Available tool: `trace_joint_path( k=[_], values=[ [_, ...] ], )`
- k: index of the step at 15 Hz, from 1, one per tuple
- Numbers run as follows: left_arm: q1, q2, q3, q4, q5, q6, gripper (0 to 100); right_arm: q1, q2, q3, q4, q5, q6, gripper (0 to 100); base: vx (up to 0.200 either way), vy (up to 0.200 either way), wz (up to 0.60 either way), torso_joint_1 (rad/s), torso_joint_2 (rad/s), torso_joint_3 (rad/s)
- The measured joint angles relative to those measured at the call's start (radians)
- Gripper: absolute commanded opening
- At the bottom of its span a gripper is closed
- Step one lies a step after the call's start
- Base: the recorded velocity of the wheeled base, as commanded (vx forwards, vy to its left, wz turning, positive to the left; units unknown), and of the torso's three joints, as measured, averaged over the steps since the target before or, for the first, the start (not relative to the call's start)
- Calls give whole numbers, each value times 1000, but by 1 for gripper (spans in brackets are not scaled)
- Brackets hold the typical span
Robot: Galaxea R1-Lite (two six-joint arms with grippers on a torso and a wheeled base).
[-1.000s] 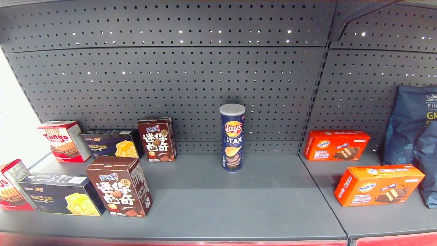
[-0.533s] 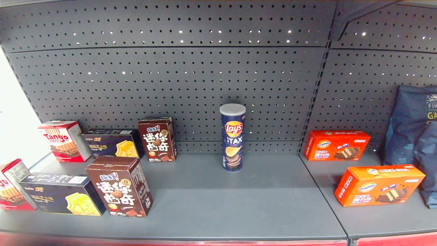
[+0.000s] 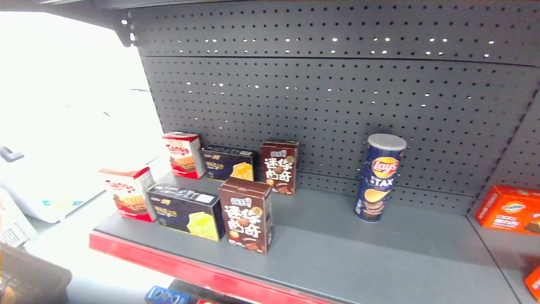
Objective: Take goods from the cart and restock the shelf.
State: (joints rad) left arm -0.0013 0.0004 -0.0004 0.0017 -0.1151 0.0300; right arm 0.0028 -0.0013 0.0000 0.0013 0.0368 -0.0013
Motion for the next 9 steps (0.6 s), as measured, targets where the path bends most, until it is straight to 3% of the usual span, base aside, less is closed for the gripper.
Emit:
trace_joint_path(
  k=[9],
  values=[
    [0, 0, 0, -1, -2, 1, 100, 0, 0, 0, 1, 0, 1, 100, 0, 0, 600, 2, 2, 2]
  ],
)
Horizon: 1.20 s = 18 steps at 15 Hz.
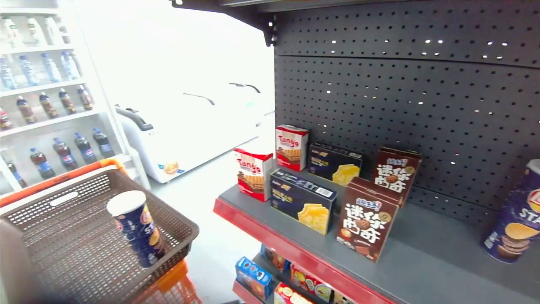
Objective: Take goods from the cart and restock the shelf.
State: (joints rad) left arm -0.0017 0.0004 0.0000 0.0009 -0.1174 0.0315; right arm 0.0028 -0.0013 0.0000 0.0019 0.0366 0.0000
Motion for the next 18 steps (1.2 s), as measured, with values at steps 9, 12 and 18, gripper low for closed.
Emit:
trace_joint_path(
  k=[9, 12, 18],
  values=[
    [0, 4, -42, 7, -3, 7, 100, 0, 0, 0, 0, -2, 0, 100, 0, 0, 67, 1, 1, 0],
    [-2, 112, -184, 48, -3, 27, 100, 0, 0, 0, -1, -2, 0, 100, 0, 0, 0, 0, 0, 0],
    [-9, 628, -367, -17, -1, 145, 100, 0, 0, 0, -1, -2, 0, 100, 0, 0, 0, 0, 0, 0]
  ],
)
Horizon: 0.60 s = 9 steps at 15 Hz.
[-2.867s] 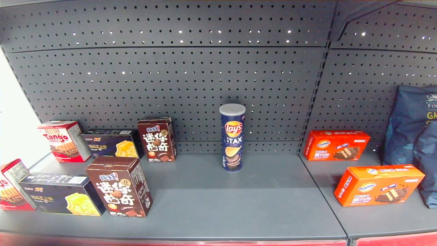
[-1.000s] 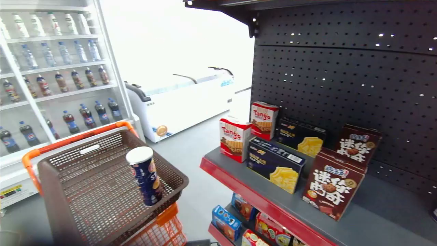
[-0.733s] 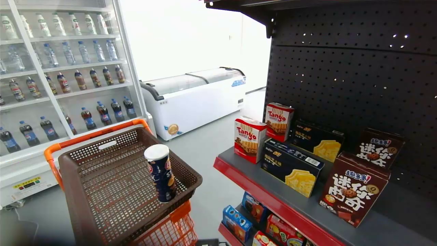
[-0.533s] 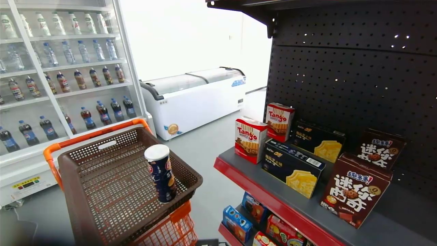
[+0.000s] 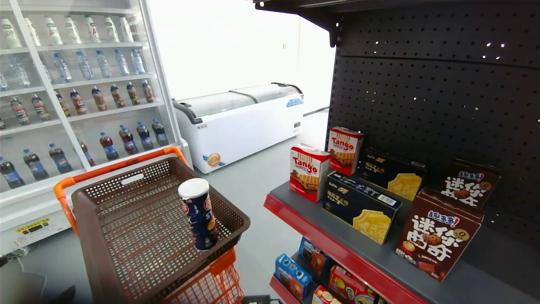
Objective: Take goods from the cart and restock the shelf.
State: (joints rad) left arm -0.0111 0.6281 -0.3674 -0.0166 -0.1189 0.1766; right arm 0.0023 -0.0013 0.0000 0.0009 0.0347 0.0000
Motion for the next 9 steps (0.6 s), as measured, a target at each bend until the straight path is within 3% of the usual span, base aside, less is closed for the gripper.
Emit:
trace_joint_path(
  k=[3, 7, 9],
  values=[
    [-34, 297, -47, -173, 0, 15, 100, 0, 0, 0, 0, 0, 0, 100, 0, 0, 0, 0, 0, 0],
    [-68, 658, -130, -324, 7, 19, 100, 0, 0, 0, 1, 0, 0, 100, 0, 0, 0, 0, 0, 0],
    [-85, 810, -166, -430, 48, 9, 100, 0, 0, 0, 0, 0, 0, 100, 0, 0, 0, 0, 0, 0]
  ],
)
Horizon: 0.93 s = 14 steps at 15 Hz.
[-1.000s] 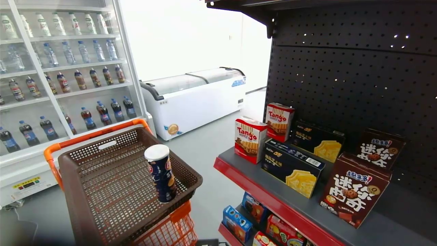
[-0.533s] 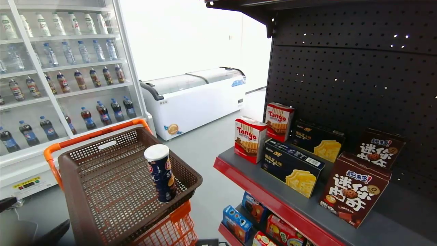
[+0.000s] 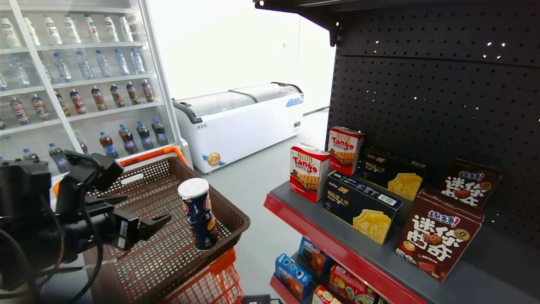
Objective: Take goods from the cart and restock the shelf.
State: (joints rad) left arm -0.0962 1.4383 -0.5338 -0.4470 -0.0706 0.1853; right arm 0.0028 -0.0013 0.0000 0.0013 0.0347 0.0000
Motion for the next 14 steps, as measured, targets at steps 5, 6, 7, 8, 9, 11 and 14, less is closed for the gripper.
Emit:
trace_joint_path(
  k=[5, 6, 7, 8, 9, 11, 14],
  values=[
    [-99, 288, -113, -177, 137, -153, 100, 0, 0, 0, 0, 0, 0, 100, 0, 0, 0, 0, 0, 0],
    [-121, 327, -131, -180, 146, -171, 100, 0, 0, 0, 0, 0, 0, 100, 0, 0, 0, 0, 0, 0],
    [-137, 358, -142, -183, 153, -178, 100, 0, 0, 0, 0, 0, 0, 100, 0, 0, 0, 0, 0, 0],
    [-147, 384, -148, -189, 172, -181, 100, 0, 0, 0, 0, 0, 0, 100, 0, 0, 0, 0, 0, 0],
    [-153, 407, -151, -203, 190, -184, 100, 0, 0, 0, 0, 0, 0, 100, 0, 0, 0, 0, 0, 0],
    [-160, 453, -148, -305, 220, -199, 100, 0, 0, 0, 0, 0, 0, 100, 0, 0, 0, 0, 0, 0],
    [-175, 534, -141, -441, 286, -205, 100, 0, 0, 0, 0, 0, 0, 100, 0, 0, 0, 0, 0, 0]
  ],
)
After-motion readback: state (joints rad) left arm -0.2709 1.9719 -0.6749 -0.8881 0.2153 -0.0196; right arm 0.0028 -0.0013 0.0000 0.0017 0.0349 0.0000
